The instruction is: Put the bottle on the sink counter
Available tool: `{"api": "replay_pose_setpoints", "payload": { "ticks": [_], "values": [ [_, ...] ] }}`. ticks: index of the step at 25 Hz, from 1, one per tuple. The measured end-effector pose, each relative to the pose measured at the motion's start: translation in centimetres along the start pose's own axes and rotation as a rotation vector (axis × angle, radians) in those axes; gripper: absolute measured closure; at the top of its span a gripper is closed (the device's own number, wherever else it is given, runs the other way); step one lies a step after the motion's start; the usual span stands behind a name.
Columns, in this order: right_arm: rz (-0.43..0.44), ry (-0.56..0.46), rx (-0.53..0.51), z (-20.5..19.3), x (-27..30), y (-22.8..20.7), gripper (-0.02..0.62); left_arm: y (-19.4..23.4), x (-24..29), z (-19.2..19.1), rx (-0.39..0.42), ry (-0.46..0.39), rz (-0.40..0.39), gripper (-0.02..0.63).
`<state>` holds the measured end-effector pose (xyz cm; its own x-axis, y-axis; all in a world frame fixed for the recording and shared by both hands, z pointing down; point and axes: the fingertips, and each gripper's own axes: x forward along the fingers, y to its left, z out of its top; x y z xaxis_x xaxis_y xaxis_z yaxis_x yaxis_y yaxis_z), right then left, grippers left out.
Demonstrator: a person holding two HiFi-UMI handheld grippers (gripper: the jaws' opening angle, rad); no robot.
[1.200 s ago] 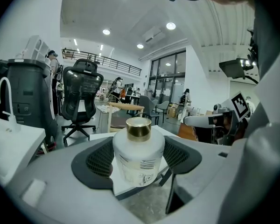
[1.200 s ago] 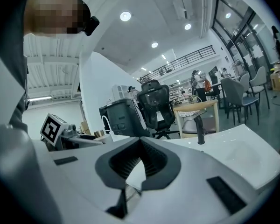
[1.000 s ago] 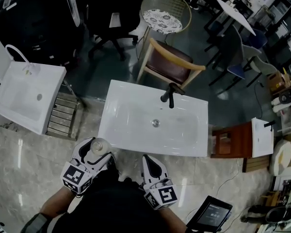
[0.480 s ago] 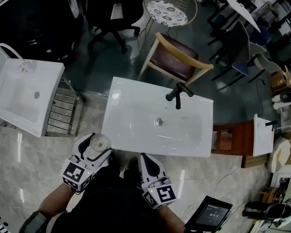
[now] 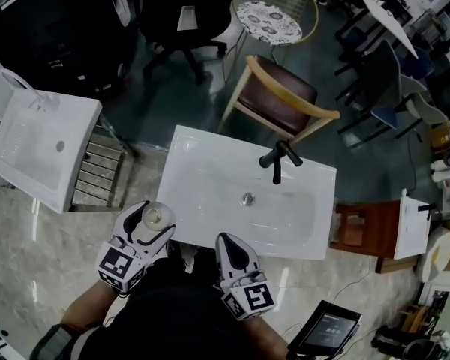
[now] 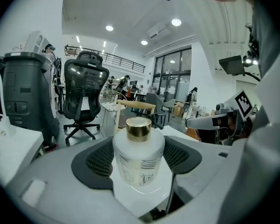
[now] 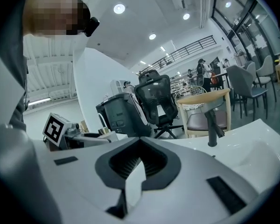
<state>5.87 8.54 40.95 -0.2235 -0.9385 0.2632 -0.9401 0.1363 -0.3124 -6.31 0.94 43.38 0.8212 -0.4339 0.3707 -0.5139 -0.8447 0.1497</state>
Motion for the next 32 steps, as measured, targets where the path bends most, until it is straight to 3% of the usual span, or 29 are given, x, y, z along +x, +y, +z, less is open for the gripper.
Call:
{"api": "replay_pose_setpoints", "payload": {
  "ticks": [9,24,32],
  "values": [
    [0.075,0.003,0.003,2.6,2.4,-4.2,0.6,0.3,4.1,2.2,-0.012,-0.002,0.068,0.278],
    [0.191,0.048,-0.003,3.1,4.2,-9.6,0.6,2.2,8.4,3.4,-0.061,-0.028,0.25,0.278],
    [0.174,0.055,0.008,3.1,6.6,-10.5,0.6,4.7,10.4,3.1,-0.067,-0.029,0.259,0.278]
  ]
}}
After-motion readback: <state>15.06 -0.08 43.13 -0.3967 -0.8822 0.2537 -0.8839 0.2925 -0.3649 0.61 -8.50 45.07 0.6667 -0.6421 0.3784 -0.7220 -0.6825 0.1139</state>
